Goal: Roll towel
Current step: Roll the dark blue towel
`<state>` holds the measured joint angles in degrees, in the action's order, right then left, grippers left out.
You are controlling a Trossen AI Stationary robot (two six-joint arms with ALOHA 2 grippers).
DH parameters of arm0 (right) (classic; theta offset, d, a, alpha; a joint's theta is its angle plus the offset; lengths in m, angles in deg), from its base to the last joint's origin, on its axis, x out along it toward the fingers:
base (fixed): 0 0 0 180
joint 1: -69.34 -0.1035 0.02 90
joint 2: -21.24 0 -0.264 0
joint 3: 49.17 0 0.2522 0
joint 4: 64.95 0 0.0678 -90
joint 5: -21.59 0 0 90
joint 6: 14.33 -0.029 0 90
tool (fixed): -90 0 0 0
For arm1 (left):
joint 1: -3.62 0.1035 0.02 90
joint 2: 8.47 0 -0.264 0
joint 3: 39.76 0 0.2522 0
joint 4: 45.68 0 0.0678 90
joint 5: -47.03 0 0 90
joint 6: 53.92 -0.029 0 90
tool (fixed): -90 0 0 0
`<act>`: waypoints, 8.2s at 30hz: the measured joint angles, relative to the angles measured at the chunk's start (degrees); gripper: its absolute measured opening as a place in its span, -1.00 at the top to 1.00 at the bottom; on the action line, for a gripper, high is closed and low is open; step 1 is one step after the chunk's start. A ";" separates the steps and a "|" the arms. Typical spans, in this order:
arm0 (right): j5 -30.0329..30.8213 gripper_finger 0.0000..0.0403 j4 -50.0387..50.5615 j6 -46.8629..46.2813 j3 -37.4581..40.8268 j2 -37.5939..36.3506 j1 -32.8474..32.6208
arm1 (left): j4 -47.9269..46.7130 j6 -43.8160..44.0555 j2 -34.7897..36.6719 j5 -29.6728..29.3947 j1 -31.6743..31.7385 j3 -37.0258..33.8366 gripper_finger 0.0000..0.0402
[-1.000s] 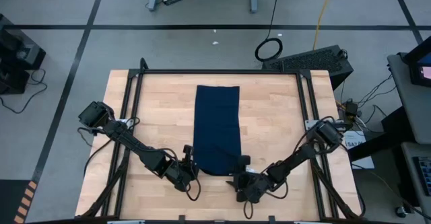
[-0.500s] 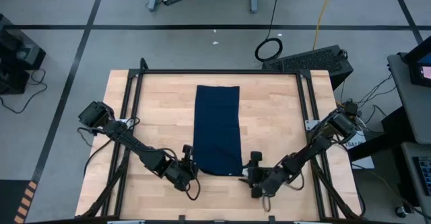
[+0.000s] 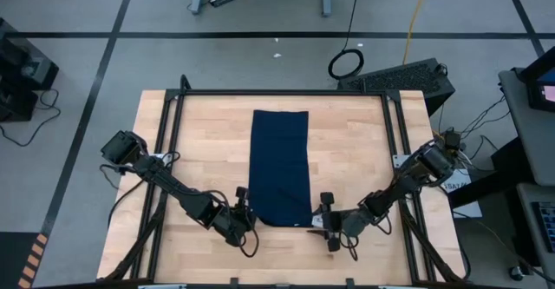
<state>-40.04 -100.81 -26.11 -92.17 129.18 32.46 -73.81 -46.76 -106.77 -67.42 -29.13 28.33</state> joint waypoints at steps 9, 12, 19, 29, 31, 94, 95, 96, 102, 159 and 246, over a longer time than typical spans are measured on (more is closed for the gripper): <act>-5.50 0.03 -2.54 -2.33 -1.35 5.51 2.99 | -0.06 0.02 0.00 0.04 0.04 0.00 0.95; -5.58 0.19 -1.75 -3.71 -1.45 5.53 3.34 | -0.05 0.02 0.00 0.06 0.04 0.00 0.95; -5.08 0.83 -1.45 -8.21 -1.40 5.60 3.56 | 0.52 0.04 0.00 0.24 0.04 0.00 0.95; -17.51 0.98 -0.78 -21.33 -1.18 1.28 4.72 | 0.59 3.72 0.13 4.38 -1.03 0.02 0.95; -20.38 0.98 -1.29 -25.23 -1.20 0.67 5.49 | 1.09 5.92 0.15 6.01 -1.03 0.02 0.95; 11.17 0.35 5.39 -4.94 -1.27 -3.24 -6.97 | 8.85 18.10 0.20 25.29 12.44 -8.79 0.95; 11.20 0.36 4.16 -3.60 -1.39 -2.22 -6.97 | 8.85 18.10 0.20 25.29 12.44 -8.79 0.95; 11.24 0.36 3.32 -1.90 -1.67 -1.30 -7.00 | 8.85 18.12 0.19 25.29 12.44 -8.79 0.95; 16.00 0.28 2.00 4.27 -2.84 0.82 -7.51 | 8.79 18.24 0.17 25.29 12.44 -8.79 0.95; 4.65 0.56 3.78 -5.69 -4.42 5.84 -0.99 | 6.45 15.65 12.48 16.90 7.74 -8.11 -0.44; -16.52 0.60 -1.29 -36.45 -4.37 2.04 6.75 | 23.00 46.58 2.95 33.20 9.26 -16.02 0.98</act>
<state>-56.56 -102.10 -62.56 -96.54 131.22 39.21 -50.82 -0.18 -103.82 -34.23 -19.87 12.30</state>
